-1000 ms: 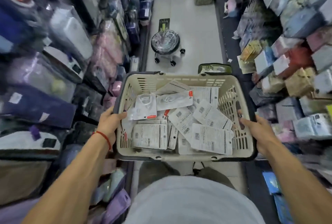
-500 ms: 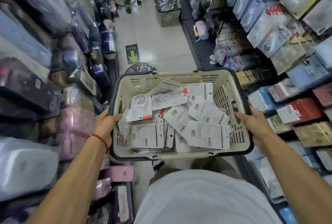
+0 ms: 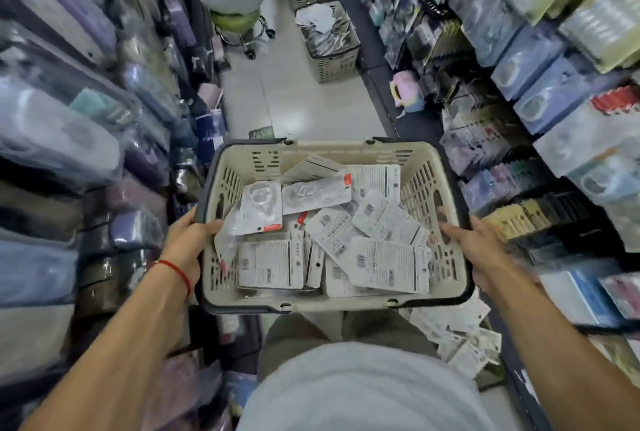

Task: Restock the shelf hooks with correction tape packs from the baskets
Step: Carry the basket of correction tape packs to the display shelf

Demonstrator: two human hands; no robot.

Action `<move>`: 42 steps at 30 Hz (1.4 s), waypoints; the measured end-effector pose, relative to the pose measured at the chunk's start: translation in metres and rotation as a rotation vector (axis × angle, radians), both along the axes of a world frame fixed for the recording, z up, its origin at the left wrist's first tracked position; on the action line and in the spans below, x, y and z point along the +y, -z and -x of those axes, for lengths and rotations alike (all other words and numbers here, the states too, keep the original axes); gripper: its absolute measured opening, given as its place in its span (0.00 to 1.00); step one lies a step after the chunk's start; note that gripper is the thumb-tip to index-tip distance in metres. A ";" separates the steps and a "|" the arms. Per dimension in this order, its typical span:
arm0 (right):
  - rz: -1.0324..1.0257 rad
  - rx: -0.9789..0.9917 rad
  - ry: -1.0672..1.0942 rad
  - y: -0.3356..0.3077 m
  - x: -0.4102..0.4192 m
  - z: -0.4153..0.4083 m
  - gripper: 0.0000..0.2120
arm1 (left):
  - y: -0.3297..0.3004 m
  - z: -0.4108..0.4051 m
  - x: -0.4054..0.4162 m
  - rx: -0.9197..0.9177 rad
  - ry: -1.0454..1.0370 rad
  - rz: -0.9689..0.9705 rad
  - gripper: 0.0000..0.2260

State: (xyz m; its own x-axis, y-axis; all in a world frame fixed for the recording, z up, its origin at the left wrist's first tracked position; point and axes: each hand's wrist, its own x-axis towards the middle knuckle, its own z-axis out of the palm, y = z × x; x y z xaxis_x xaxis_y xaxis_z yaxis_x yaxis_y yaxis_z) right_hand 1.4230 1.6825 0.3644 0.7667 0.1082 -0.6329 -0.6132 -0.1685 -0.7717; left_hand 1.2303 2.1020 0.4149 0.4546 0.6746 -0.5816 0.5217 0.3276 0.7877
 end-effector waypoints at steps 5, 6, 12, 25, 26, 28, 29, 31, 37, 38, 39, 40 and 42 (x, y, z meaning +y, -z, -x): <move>0.033 -0.011 0.046 -0.008 0.042 -0.065 0.15 | 0.005 -0.082 0.054 0.012 0.046 0.003 0.15; 0.046 -0.018 0.058 -0.009 0.048 -0.075 0.15 | 0.009 -0.100 0.066 0.013 0.068 0.009 0.15; 0.109 -0.056 0.190 -0.018 0.076 -0.120 0.13 | 0.029 -0.211 0.122 0.000 0.264 0.058 0.17; 0.107 0.075 0.462 0.048 0.065 -0.207 0.13 | 0.035 -0.456 0.099 0.087 0.576 -0.121 0.19; 0.099 0.099 0.488 0.053 0.061 -0.208 0.13 | 0.033 -0.473 0.092 0.101 0.606 -0.122 0.20; 0.101 0.135 0.554 0.062 0.054 -0.206 0.14 | 0.032 -0.502 0.080 0.131 0.665 -0.136 0.25; 0.104 0.148 0.586 0.065 0.050 -0.204 0.14 | 0.032 -0.515 0.074 0.143 0.699 -0.142 0.26; 0.121 0.170 0.640 0.073 0.043 -0.199 0.14 | 0.035 -0.537 0.062 0.157 0.771 -0.143 0.26; 0.193 0.210 0.790 0.096 0.034 -0.179 0.16 | 0.062 -0.592 0.027 0.192 0.946 -0.111 0.24; 0.196 0.202 0.816 0.100 0.035 -0.174 0.15 | 0.068 -0.598 0.020 0.204 0.972 -0.107 0.24; 0.203 0.197 0.842 0.105 0.037 -0.168 0.16 | 0.074 -0.604 0.012 0.216 1.002 -0.102 0.25; 0.210 0.196 0.868 0.110 0.039 -0.161 0.16 | 0.081 -0.609 0.005 0.229 1.032 -0.091 0.24; 0.203 0.201 0.927 0.120 0.045 -0.149 0.17 | 0.095 -0.620 -0.006 0.272 1.090 -0.061 0.24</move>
